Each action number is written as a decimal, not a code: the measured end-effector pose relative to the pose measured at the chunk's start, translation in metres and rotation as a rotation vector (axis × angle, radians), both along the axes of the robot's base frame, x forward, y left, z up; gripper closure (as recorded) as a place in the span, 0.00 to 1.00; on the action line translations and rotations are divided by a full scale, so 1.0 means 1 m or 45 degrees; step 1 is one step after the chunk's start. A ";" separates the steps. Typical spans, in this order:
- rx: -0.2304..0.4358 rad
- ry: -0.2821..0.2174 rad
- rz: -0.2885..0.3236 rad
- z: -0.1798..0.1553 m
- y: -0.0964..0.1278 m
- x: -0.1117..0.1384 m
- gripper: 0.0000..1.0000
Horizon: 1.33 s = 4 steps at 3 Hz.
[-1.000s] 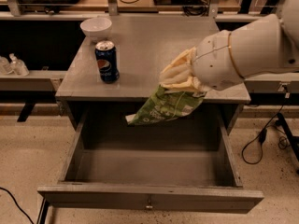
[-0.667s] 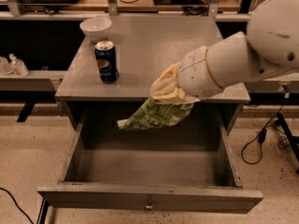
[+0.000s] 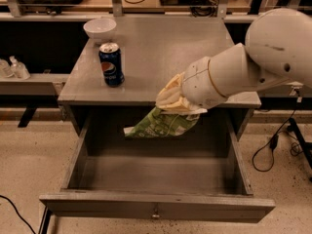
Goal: Place green jalapeno chip bag into top drawer
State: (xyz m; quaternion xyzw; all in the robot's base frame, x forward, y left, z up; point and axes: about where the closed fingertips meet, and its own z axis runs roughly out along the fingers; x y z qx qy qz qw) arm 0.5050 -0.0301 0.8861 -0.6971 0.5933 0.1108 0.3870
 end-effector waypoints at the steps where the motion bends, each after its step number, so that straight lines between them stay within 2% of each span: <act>1: -0.002 -0.002 0.004 0.001 0.002 -0.001 0.36; 2: -0.004 -0.003 0.009 0.001 0.004 -0.002 0.12; 3: -0.006 -0.005 0.012 0.002 0.005 -0.003 0.00; 4: -0.006 -0.005 0.012 0.002 0.005 -0.003 0.00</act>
Offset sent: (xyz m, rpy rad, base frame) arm -0.0008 0.0018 0.0006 -0.0015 -0.0012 0.0031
